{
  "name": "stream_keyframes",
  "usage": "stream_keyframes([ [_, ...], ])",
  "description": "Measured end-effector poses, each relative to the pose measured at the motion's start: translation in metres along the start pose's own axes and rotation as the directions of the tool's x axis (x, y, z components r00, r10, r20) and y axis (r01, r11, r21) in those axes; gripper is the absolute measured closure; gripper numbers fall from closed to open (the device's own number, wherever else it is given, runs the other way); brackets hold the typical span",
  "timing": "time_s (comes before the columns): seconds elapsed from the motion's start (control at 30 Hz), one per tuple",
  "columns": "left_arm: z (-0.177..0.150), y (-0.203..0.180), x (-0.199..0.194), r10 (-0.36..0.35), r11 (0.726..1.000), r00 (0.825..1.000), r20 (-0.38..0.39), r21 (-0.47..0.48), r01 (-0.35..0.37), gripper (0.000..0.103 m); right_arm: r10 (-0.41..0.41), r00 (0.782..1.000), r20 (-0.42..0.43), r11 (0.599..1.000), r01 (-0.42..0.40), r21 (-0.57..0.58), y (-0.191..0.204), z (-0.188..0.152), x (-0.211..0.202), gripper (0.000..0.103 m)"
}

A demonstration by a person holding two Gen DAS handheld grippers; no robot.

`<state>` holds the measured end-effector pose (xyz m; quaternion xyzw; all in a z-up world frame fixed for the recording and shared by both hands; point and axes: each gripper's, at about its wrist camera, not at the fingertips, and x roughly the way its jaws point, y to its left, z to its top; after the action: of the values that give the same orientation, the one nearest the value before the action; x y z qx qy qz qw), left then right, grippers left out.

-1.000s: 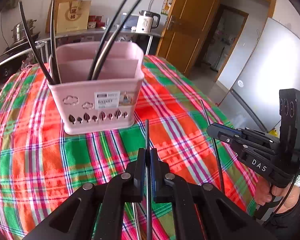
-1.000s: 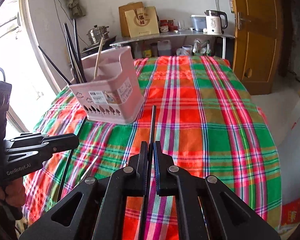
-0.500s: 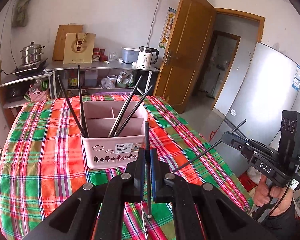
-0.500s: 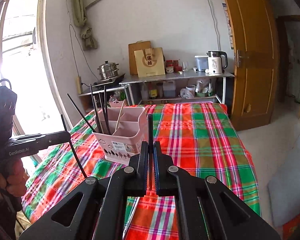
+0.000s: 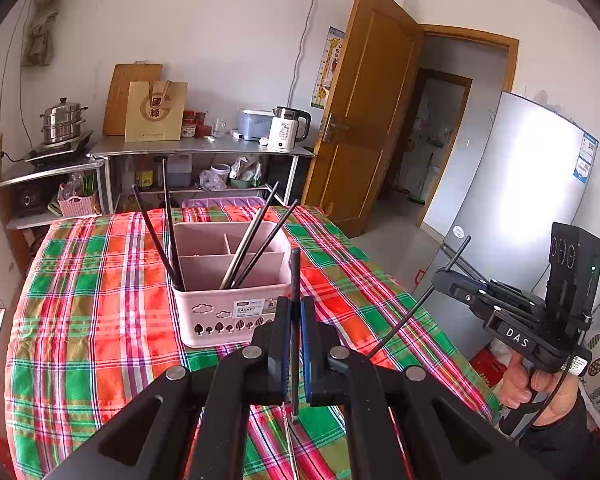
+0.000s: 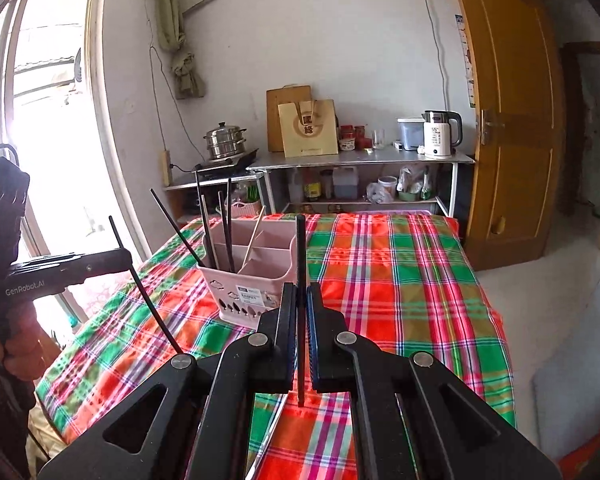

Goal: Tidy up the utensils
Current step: 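Lift the dark chopsticks in both tools and carry them over the basket, then lower the chopsticks into the basket and open both tools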

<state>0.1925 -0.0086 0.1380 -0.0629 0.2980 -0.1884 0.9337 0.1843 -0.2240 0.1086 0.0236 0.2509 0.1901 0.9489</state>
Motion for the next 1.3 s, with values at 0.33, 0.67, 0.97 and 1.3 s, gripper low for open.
stream_keyframes([
  [0.33, 0.019, 0.019, -0.007, 0.061, 0.998, 0.998, 0.002, 0.003, -0.061, 0.099, 0.078, 0.996, 0.038, 0.997, -0.076, -0.033, 0.025, 0.024, 0.007, 0.098],
  [0.67, 0.069, 0.042, -0.027, 0.113, 0.994, 0.99, 0.079, -0.016, -0.112, 0.099, 0.164, 0.979, 0.121, 0.985, -0.156, -0.074, 0.061, 0.069, 0.026, 0.098],
  [0.97, 0.118, 0.058, -0.033, 0.124, 0.992, 0.98, 0.157, -0.032, -0.12, 0.099, 0.18, 0.968, 0.174, 0.983, -0.17, -0.069, 0.073, 0.104, 0.05, 0.098],
  [1.3, 0.129, 0.083, 0.012, 0.129, 0.991, 0.981, 0.147, -0.055, -0.122, 0.099, 0.148, 0.978, 0.145, 0.989, -0.144, -0.037, 0.066, 0.109, 0.092, 0.098],
])
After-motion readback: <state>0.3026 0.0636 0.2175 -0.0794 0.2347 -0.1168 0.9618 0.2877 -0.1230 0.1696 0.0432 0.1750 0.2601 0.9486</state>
